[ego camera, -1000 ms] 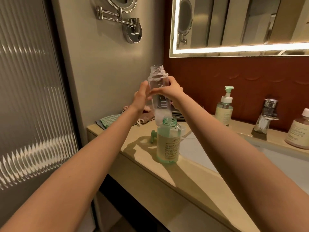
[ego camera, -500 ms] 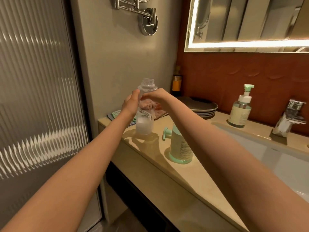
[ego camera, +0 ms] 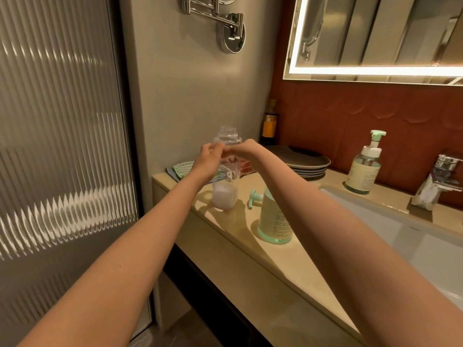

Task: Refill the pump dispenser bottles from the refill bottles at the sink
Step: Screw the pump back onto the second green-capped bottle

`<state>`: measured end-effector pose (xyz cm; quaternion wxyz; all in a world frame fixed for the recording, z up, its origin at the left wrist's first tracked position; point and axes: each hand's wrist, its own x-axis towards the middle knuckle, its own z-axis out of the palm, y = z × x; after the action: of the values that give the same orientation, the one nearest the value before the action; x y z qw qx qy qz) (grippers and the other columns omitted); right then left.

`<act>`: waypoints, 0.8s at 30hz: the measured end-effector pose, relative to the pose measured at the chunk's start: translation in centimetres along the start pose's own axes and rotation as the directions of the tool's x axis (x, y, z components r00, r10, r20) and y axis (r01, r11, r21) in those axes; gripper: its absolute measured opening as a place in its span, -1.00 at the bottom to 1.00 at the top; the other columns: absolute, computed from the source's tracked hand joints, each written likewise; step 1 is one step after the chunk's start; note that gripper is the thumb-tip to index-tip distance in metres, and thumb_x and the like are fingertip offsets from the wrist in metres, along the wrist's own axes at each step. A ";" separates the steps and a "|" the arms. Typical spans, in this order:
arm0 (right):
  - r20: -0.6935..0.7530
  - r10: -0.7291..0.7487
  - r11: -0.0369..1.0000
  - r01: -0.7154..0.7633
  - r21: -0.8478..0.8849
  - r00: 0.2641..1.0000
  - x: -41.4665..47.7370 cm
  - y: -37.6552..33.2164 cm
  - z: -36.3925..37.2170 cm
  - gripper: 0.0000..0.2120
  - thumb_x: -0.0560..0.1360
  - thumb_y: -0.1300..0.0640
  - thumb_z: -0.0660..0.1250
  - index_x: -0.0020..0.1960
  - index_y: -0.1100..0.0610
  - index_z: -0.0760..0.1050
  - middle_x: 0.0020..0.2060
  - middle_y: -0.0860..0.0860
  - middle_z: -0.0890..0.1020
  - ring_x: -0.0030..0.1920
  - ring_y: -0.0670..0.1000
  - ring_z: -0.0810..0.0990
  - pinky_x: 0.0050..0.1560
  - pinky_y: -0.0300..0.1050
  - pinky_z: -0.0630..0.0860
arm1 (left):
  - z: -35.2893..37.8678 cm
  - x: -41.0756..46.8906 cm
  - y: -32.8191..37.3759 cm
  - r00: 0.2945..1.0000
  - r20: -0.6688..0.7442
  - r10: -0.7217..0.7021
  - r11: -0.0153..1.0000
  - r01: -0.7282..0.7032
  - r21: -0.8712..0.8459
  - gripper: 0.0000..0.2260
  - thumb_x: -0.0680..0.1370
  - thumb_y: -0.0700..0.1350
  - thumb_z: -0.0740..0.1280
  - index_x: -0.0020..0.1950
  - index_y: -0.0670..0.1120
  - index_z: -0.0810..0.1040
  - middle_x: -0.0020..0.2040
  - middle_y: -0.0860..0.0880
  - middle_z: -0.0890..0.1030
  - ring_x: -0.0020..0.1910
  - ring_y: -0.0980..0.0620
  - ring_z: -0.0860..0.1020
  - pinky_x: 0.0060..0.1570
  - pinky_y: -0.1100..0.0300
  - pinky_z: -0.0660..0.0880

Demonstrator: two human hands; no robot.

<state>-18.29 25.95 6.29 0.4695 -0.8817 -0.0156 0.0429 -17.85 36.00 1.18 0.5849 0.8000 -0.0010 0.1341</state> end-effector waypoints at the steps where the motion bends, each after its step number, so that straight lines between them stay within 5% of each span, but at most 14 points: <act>1: 0.006 0.005 1.000 -0.005 -0.011 1.000 -0.1 0.0 -0.1 -0.54 0.49 0.09 0.36 0.28 0.32 0.38 0.12 0.19 0.53 0.15 0.11 0.51 0.18 -0.03 0.44 | 0.0 -0.1 0.1 1.000 -0.003 -0.008 1.000 0.008 0.019 -0.50 0.60 0.13 0.06 0.45 -0.12 0.19 0.40 -0.12 0.34 0.31 -0.08 0.36 0.17 0.11 0.27; 6: 0.014 0.020 0.999 -0.020 -0.040 1.000 -0.4 0.3 -0.7 -0.54 0.50 0.13 0.35 0.33 0.28 0.33 0.32 0.19 0.41 0.29 0.16 0.43 0.27 0.03 0.43 | 0.1 -0.7 1.0 0.971 -0.239 -0.013 0.987 0.051 0.154 -0.54 0.56 0.07 0.19 0.39 -0.09 0.24 0.38 -0.14 0.32 0.30 -0.14 0.36 0.21 0.02 0.32; 9: -0.031 0.012 1.000 -0.012 -0.014 0.999 -0.4 0.4 -1.3 -0.52 0.45 0.17 0.40 0.30 0.27 0.36 0.28 0.19 0.44 0.23 0.15 0.47 0.18 -0.01 0.49 | 0.1 -1.3 1.8 0.936 -0.309 0.171 0.976 -0.119 0.181 -0.67 0.54 -0.04 0.23 0.27 -0.09 0.32 0.18 -0.10 0.44 0.11 -0.05 0.45 0.01 0.13 0.36; 14: -0.118 -0.007 1.000 0.010 0.029 0.993 -0.6 1.0 -3.9 -0.57 0.47 0.14 0.39 0.25 0.29 0.37 0.08 0.14 0.48 0.15 0.09 0.50 0.15 -0.10 0.51 | 1.6 -2.6 3.7 0.932 -0.119 0.342 0.911 -0.298 0.286 -0.74 0.53 -0.13 0.26 0.20 -0.07 0.35 -0.22 0.07 0.45 -0.19 0.04 0.48 -0.18 0.17 0.37; 17: -0.159 -0.017 0.997 0.029 0.070 0.987 -0.5 1.7 -5.6 -0.64 0.48 0.19 0.36 0.23 0.29 0.43 -0.09 0.10 0.50 -0.05 0.03 0.50 0.10 -0.11 0.52 | 3.2 -2.5 4.3 0.961 0.000 0.275 0.931 -0.266 0.248 -0.76 0.53 -0.10 0.26 0.19 -0.06 0.36 -0.11 -0.02 0.54 -0.12 -0.02 0.52 -0.10 0.10 0.45; 20: -0.183 -0.021 0.993 0.042 0.109 0.983 -0.4 2.5 -7.1 -0.66 0.46 0.23 0.37 0.20 0.29 0.47 -0.06 0.13 0.52 -0.16 0.01 0.50 0.00 -0.14 0.54 | 4.6 -2.2 4.4 0.976 0.106 0.190 0.971 -0.202 0.124 -0.80 0.56 -0.14 0.23 0.17 -0.06 0.36 0.02 -0.11 0.56 0.00 -0.11 0.57 0.02 -0.01 0.52; 24: -0.199 0.001 0.991 0.025 0.131 0.980 -0.5 4.2 -9.0 -0.82 0.45 0.29 0.34 0.06 0.27 0.50 -0.25 0.09 0.47 -0.32 -0.03 0.44 -0.24 -0.21 0.49 | 6.0 -1.8 4.1 0.965 0.216 0.149 0.980 -0.172 0.095 -0.77 0.57 -0.23 0.23 0.22 -0.15 0.40 0.04 -0.10 0.51 -0.19 0.06 0.52 -0.20 0.19 0.49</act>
<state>-18.05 16.17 7.83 0.5267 -0.8483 0.0288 -0.0470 -18.98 28.83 2.93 0.5227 0.8386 -0.1195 0.0965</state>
